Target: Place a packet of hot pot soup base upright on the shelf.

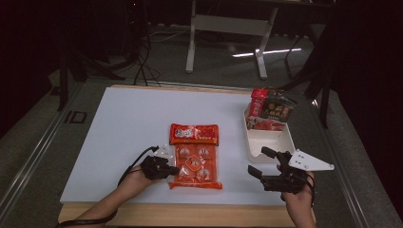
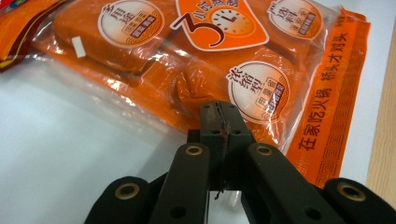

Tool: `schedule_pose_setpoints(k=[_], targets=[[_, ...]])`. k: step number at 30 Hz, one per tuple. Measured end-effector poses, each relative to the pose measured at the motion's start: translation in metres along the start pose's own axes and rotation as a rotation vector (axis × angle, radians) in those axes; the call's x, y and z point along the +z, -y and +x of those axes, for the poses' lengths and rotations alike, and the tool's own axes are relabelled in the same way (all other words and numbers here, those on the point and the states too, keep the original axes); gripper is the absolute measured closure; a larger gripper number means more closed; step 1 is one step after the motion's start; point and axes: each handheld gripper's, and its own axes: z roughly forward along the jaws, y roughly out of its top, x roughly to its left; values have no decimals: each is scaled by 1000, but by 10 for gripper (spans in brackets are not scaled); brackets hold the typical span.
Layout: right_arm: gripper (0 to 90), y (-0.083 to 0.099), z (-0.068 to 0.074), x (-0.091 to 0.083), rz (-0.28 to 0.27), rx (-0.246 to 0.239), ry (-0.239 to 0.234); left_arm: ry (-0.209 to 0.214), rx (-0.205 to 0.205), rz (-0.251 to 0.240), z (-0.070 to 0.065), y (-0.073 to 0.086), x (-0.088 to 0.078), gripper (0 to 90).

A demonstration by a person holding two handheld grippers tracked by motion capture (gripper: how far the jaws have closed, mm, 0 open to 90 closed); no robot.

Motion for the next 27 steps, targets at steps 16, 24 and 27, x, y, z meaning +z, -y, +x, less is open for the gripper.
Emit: schedule_pose_setpoints(k=[16,24,27], targets=[[148,2,0,2,14,-11,9,40,-57,-47,10,-3,-11,781],[148,3,-1,2,11,-20,18,32,-102,-130,25,-10,-35,616],[149,3,0,1,8,-33,24,15,-131,-172,36,-12,-44,591]])
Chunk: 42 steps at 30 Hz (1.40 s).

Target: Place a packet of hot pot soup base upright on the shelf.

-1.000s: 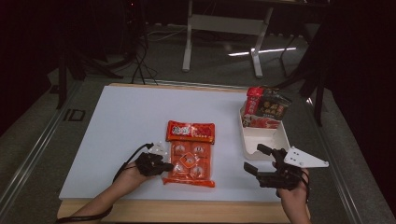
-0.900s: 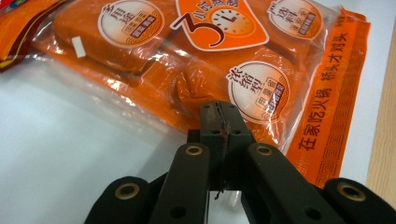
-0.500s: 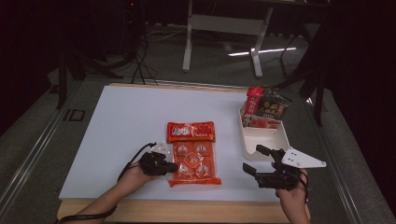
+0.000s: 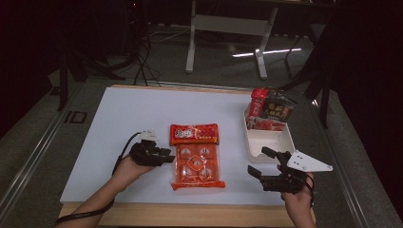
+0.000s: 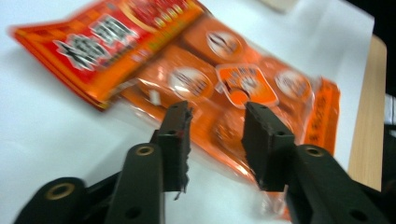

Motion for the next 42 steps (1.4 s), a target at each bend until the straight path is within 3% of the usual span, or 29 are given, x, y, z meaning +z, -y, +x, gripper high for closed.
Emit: schedule_pose_setpoints(k=[7,11,17,26,33,37,39,42], targets=[[147,0,3,0,5,-53,31,-80,-42,-38,23,-12,-5,541],[142,-1,8,-1,8,-80,36,-141,-53,-27,39,-18,2,541],[139,0,13,1,22,-110,45,-181,-87,-14,59,-21,18,524],[138,1,13,2,28,-85,40,-199,-132,22,78,-24,46,505],[138,2,12,2,38,-84,48,-220,-141,25,86,-27,56,507],[138,3,12,4,47,-89,43,-213,-146,45,90,-29,64,529],[138,3,13,5,50,-93,42,-187,-155,42,91,-29,67,542],[139,3,14,5,52,-97,37,-183,-142,50,90,-30,71,562]])
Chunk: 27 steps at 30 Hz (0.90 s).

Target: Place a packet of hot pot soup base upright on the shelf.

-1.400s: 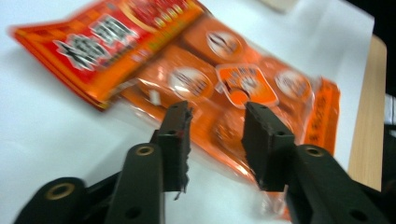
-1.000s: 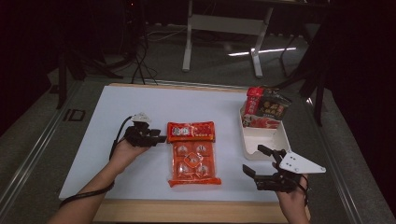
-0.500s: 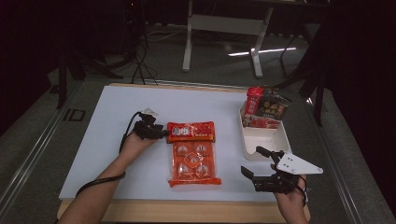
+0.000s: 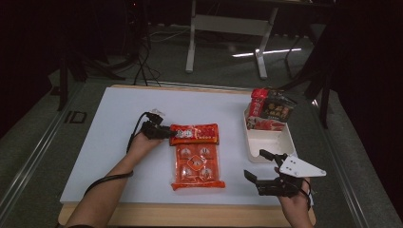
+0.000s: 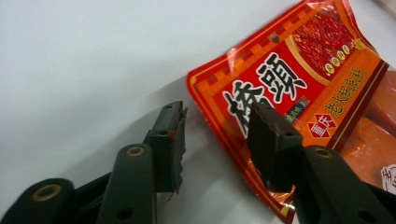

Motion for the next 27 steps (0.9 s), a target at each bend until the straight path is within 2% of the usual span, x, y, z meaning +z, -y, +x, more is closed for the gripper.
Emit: schedule_pose_setpoints(k=[2,3,5,6,13,15,16,17,20,23,25,27], targets=[[139,0,0,0,0,0,1,10,1,11,-2,-2,2,602],[139,0,-1,-1,-1,5,-2,44,-7,21,-3,-2,3,636],[139,1,-1,0,0,9,-3,49,7,24,-8,-3,5,646],[139,1,-1,0,1,9,-5,64,-4,27,-9,-4,7,666],[140,0,0,1,7,2,-14,70,-18,22,-15,-6,12,681],[141,0,0,2,7,6,-17,93,-24,24,-18,-7,13,741],[141,0,0,2,7,7,-18,91,-17,26,-20,-7,14,746],[141,0,0,2,6,7,-18,104,-15,28,-21,-8,14,792],[142,0,-1,2,4,9,-23,100,9,39,-27,-10,14,884],[142,0,0,2,2,-14,-23,86,12,34,-30,-10,11,889],[142,-1,1,2,2,-44,3,84,18,14,-33,-12,6,890],[141,-1,0,3,-5,-45,-16,90,28,-12,-36,-14,-1,890]])
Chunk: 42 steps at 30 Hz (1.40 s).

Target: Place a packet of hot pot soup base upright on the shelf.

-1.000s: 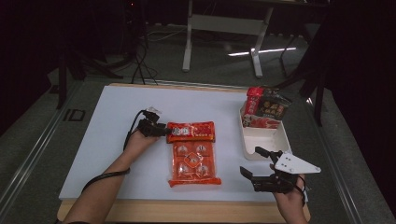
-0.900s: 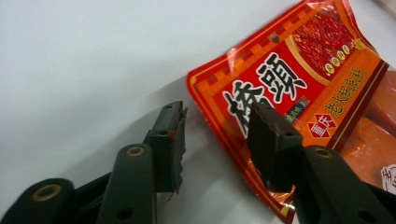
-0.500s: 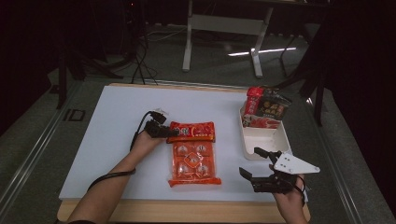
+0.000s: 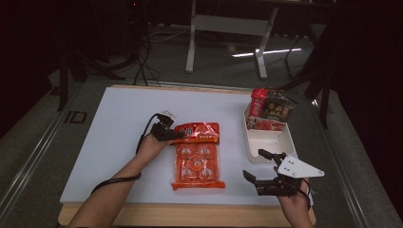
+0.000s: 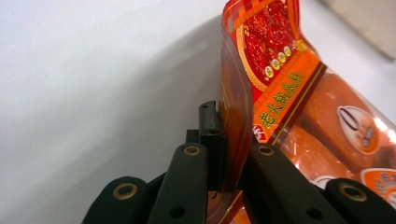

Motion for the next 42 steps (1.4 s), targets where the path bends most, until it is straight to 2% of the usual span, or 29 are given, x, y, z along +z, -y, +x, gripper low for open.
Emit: schedule_pose_setpoints(k=[2,3,5,8,9,10,14,17,22,28,32,35,37,41,42], targets=[[141,-1,0,0,-13,-15,16,6,3,-17,-2,-2,-6,890],[139,-1,0,0,-5,-9,4,8,2,-20,-4,-3,-9,889],[137,-2,1,1,7,-1,14,14,16,-37,-8,-7,-16,890],[118,-2,1,3,55,45,5,31,38,-62,-15,-13,-27,890],[102,-2,1,4,71,43,0,32,47,-71,-18,-15,-31,890],[102,-2,2,4,74,21,-3,28,62,-82,-22,-17,-34,890],[97,-3,8,1,44,5,17,26,104,-124,-38,-21,-47,890],[97,-6,9,-2,40,-4,22,41,137,-157,-49,-22,-58,890],[101,-8,8,-1,47,10,33,77,161,-180,-61,-24,-71,891],[142,-13,2,1,34,35,46,115,178,-212,-75,-23,-83,891],[185,-20,-1,2,29,34,63,129,207,-224,-85,-24,-90,892],[195,-25,-4,5,24,41,52,147,226,-230,-93,-24,-94,894],[195,-28,-7,8,21,41,47,173,228,-239,-97,-24,-97,895],[194,-32,-11,15,15,43,46,179,284,-259,-112,-24,-104,896],[192,-33,-12,17,16,44,44,191,297,-262,-115,-24,-105,896]])
